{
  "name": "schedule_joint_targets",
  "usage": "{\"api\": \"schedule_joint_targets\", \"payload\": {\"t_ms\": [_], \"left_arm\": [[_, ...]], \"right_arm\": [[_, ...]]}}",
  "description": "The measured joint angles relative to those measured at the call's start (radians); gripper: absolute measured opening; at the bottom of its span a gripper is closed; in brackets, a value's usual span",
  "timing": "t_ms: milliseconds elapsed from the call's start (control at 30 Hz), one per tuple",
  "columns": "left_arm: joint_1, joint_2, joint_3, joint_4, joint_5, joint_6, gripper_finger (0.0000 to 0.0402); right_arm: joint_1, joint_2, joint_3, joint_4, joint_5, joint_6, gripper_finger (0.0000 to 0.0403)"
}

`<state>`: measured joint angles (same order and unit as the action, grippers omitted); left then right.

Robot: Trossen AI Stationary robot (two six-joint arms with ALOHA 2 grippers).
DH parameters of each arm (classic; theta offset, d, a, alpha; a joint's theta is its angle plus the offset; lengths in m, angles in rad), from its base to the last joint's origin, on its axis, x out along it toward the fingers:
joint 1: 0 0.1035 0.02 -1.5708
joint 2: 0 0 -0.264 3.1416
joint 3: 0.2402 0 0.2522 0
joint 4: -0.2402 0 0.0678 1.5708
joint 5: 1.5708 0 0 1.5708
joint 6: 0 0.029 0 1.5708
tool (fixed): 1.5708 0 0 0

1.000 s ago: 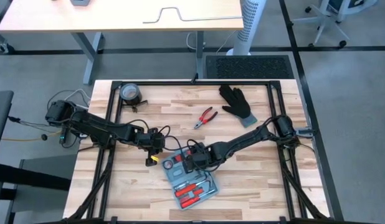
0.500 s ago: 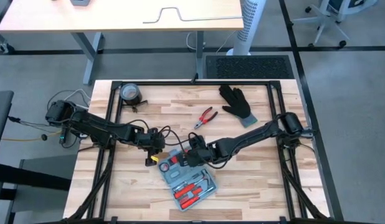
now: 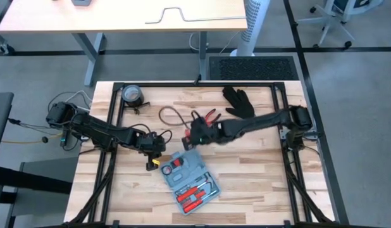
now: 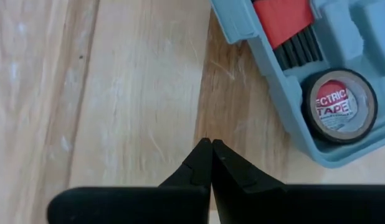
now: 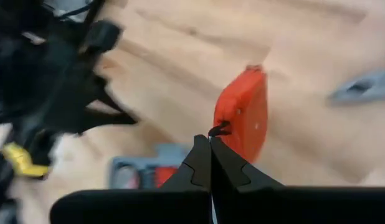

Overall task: Prefit tool cases
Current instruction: Remove the orange measuring tape from the gray toolbox

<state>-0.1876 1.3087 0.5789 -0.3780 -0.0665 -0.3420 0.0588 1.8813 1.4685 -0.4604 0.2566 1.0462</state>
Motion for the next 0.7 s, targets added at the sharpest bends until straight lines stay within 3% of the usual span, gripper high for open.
{"api": "schedule_joint_targets", "payload": {"t_ms": [467,700], "left_arm": [[-0.022,0.0,0.0,-0.037,-0.082,-0.308,0.0],[-0.064,0.0,0.0,-0.035,-0.127,-0.467,0.0]], "right_arm": [[-0.434,0.005,0.0,-0.034,-0.281,-0.494,0.0],[-0.601,0.005,0.0,-0.08,-0.333,-0.632,0.0]]}}
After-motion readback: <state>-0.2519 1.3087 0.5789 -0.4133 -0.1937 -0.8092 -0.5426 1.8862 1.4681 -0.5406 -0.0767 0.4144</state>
